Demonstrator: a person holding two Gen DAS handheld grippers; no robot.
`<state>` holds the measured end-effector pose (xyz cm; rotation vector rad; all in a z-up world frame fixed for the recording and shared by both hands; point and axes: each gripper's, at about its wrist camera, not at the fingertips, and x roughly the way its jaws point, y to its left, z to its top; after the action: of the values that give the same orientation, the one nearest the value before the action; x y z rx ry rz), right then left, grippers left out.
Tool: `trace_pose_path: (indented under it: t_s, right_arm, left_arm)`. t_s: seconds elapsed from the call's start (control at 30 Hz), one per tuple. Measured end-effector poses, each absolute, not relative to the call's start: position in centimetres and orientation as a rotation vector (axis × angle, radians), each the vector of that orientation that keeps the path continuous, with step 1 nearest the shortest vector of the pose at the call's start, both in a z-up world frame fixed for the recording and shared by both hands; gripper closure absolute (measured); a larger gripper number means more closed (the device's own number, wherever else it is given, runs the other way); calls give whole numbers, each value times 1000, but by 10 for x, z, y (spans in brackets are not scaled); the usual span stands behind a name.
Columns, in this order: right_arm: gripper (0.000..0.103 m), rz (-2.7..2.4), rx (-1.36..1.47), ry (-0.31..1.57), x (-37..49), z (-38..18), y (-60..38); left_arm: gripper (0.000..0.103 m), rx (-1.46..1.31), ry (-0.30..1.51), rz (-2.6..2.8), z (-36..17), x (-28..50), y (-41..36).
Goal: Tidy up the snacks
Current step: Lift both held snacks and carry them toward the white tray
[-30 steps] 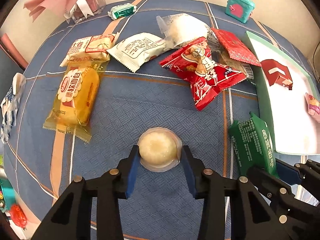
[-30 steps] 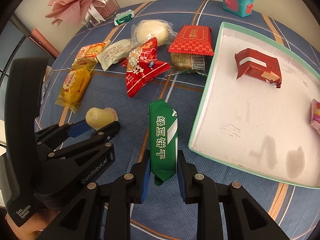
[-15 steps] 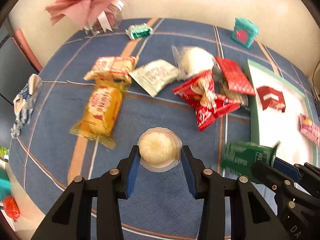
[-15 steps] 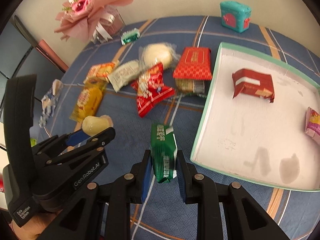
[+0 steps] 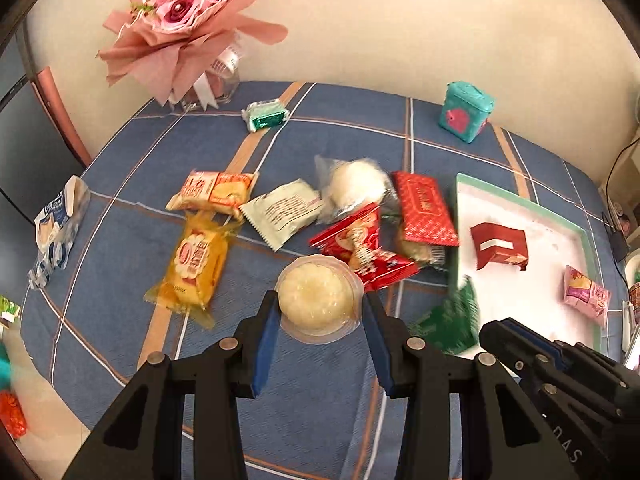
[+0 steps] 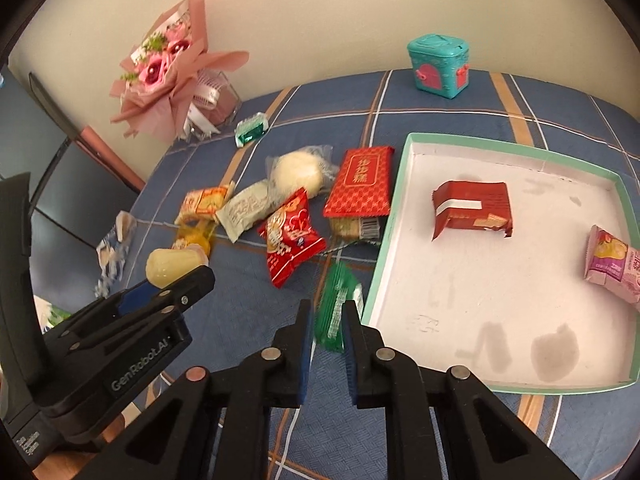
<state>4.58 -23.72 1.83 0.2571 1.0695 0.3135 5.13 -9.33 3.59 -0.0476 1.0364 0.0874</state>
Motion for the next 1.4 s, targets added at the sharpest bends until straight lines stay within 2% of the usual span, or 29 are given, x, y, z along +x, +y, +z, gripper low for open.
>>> trace_pose_path:
  t_s: [0.33,0.67,0.73,0.8,0.87,1.07,1.13,1.27,1.4]
  right_arm:
    - [88,330,329,1100,53,8,-253]
    - [86,305,293,1123,77,-11,-236]
    - [83,292,289,1122,82,-14,-234]
    - [71,278,268,1118,86,-16,-231]
    - [64,264,254,1111,90,-17,-229]
    - [62,215,204,1134,100,-27,-217]
    - [62,199,160,1126,101,-28,-210]
    - [72,165,90,1113,102,-28,-204]
    - [76,177,120,1103,100,-26,-209]
  left_arm:
    - [60,-116,1154,111,4,56,-80]
    - [60,-206,1182,114,-13,55,-55]
    - [60,-214,1185,110,-15,56,-53]
    - [60,-224,1187,103,-17,56,-51]
    - [60,-230,1189,99,-19,57,-49]
    - [60,-246,1201,83,-25,58,-46]
    - [60,-249,1207,73,-27,59,-46]
    - [60,-253,1211,59,-28,59,-47]
    - [60,-261,1209,61,-28,58,-46]
